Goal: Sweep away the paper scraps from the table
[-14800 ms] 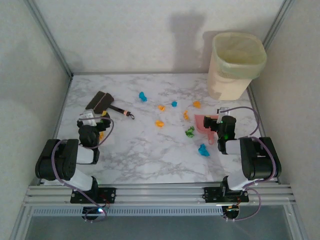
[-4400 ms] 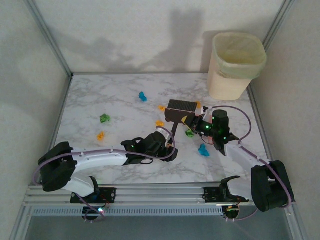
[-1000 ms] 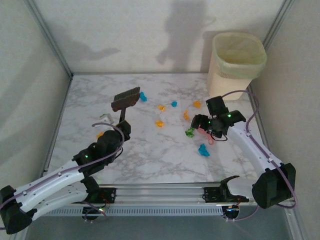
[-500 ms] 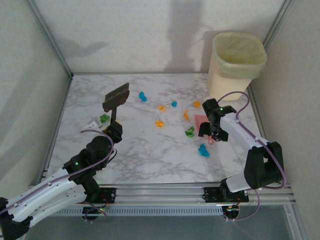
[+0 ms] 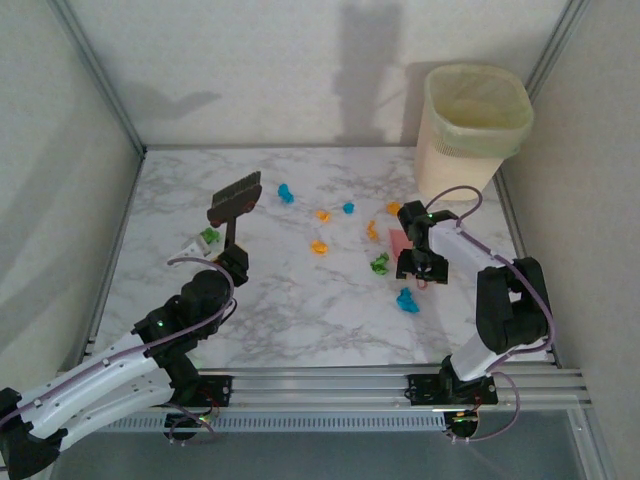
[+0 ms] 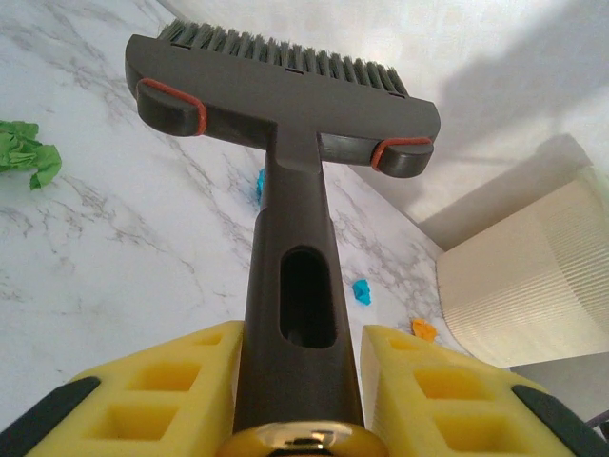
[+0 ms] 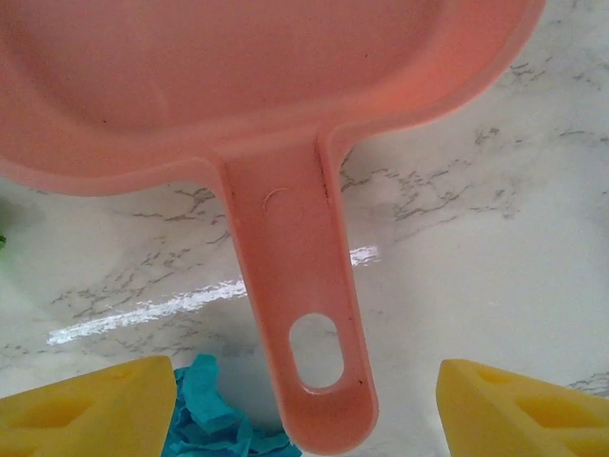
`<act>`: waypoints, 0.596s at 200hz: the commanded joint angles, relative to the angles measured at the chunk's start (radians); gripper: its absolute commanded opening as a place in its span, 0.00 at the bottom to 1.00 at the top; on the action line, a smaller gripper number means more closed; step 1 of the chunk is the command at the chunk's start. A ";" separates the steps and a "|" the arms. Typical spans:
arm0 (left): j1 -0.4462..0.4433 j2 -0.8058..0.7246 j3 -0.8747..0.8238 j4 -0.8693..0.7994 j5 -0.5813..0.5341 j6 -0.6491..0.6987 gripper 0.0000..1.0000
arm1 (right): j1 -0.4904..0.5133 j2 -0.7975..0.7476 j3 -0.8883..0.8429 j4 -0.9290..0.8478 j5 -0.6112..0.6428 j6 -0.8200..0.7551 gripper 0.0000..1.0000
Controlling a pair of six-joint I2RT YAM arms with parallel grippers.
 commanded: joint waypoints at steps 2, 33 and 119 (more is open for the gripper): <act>0.009 -0.008 0.000 0.009 -0.048 -0.010 0.00 | -0.005 0.011 -0.036 0.024 0.015 -0.004 0.71; 0.010 -0.002 -0.002 0.010 -0.053 -0.011 0.00 | -0.005 0.039 -0.051 0.049 0.010 -0.013 0.65; 0.010 0.023 0.000 0.015 -0.054 -0.008 0.00 | -0.002 0.064 -0.051 0.086 0.030 -0.025 0.54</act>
